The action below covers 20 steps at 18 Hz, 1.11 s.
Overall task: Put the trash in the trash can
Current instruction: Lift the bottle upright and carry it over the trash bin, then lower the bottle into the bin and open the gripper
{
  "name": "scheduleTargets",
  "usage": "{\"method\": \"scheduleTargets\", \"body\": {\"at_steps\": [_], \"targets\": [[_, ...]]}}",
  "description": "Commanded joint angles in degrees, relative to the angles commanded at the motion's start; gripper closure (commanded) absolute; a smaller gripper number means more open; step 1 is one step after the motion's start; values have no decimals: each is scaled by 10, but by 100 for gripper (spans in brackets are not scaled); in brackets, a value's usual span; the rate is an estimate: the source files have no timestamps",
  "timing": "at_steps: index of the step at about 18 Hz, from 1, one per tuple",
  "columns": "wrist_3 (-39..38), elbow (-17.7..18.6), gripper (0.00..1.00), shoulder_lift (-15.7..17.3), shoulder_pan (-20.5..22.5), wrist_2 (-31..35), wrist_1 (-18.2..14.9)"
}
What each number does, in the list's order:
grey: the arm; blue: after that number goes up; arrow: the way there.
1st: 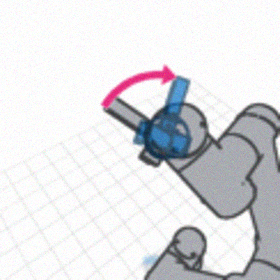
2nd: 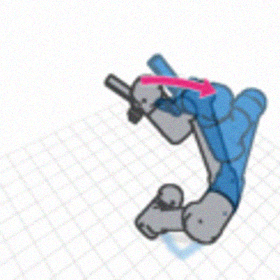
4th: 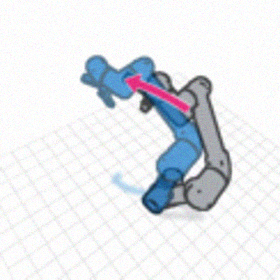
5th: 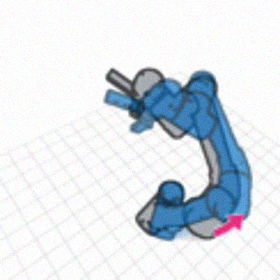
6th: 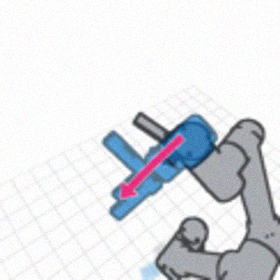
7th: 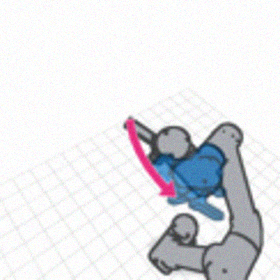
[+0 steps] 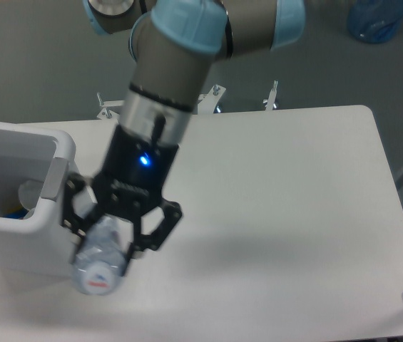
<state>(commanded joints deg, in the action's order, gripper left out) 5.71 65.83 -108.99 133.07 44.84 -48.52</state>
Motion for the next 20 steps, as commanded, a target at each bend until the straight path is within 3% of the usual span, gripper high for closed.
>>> {"method": "scheduleTargets", "body": {"at_steps": [4, 7, 14, 16, 18, 20], "targets": [[0, 11, 42, 23, -9, -44, 0], [1, 31, 42, 25, -41, -48, 0], [55, 127, 40, 41, -89, -43, 3], [82, 153, 30, 54, -91, -43, 3], [99, 165, 0, 63, -91, -42, 4], [113, 175, 0, 71, -91, -41, 4]]}}
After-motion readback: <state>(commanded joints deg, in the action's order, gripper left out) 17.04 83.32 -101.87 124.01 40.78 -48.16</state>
